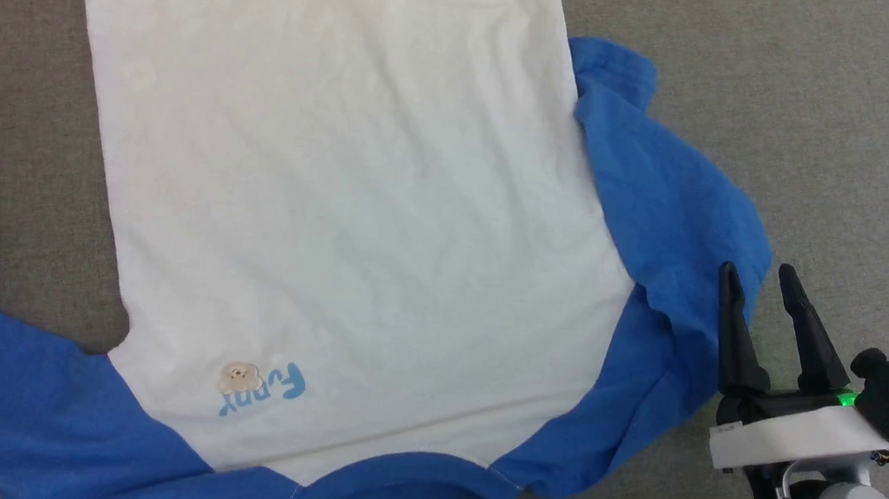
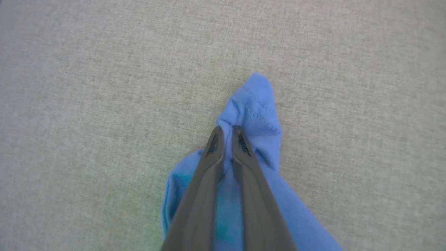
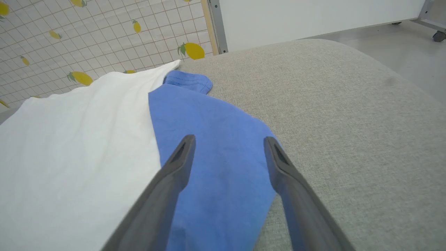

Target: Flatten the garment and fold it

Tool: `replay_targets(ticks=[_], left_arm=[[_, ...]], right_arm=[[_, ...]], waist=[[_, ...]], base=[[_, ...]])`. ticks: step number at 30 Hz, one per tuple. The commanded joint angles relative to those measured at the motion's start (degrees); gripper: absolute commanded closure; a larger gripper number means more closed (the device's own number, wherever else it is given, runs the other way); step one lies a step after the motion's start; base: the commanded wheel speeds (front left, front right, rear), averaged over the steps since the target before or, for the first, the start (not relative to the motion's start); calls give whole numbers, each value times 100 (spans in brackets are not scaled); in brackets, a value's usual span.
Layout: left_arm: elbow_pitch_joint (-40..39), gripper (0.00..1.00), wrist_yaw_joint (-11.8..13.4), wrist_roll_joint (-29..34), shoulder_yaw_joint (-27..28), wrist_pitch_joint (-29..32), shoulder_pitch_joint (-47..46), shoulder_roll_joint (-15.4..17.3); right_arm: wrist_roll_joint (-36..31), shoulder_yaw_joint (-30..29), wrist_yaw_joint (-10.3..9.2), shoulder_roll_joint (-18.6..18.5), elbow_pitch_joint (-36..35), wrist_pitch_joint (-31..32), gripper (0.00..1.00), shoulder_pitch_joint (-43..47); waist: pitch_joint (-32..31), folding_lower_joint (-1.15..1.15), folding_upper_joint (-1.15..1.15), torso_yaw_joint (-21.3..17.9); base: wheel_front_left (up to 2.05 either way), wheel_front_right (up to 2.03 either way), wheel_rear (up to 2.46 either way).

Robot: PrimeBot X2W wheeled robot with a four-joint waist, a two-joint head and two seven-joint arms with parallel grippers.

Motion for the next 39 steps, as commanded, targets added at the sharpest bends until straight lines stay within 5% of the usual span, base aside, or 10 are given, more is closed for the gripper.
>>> replay_targets(ticks=[1, 11, 21, 31, 39], left_arm=[[58, 100, 70, -21, 37, -102, 282, -54], [-557, 100, -41, -157, 506, -1178, 1255, -151], [-2261, 100, -50, -406, 494, -1248, 2037, -557], [-3697, 100, -71, 35, -1167, -1111, 1668, -1450], [-2873, 100, -256, 283, -2716, -1226, 1212, -2642]], right_arm=[[32, -8, -8, -4, 18, -56, 0, -108], [17, -227, -8, -4, 90, 58, 0, 182], [62, -338, -8, -4, -29, 256, 0, 558], [67, -368, -8, -4, -175, 438, 0, 708], [91, -322, -8, -4, -247, 568, 0, 740]], waist=[[-183, -1, 0, 103], [-1171, -1, 0, 541], [-1814, -1, 0, 1001], [-2119, -1, 0, 1180], [-2116, -1, 0, 1074]], base=[[0, 0, 0], [0, 0, 0], [0, 0, 0], [0, 0, 0], [0, 0, 0]])
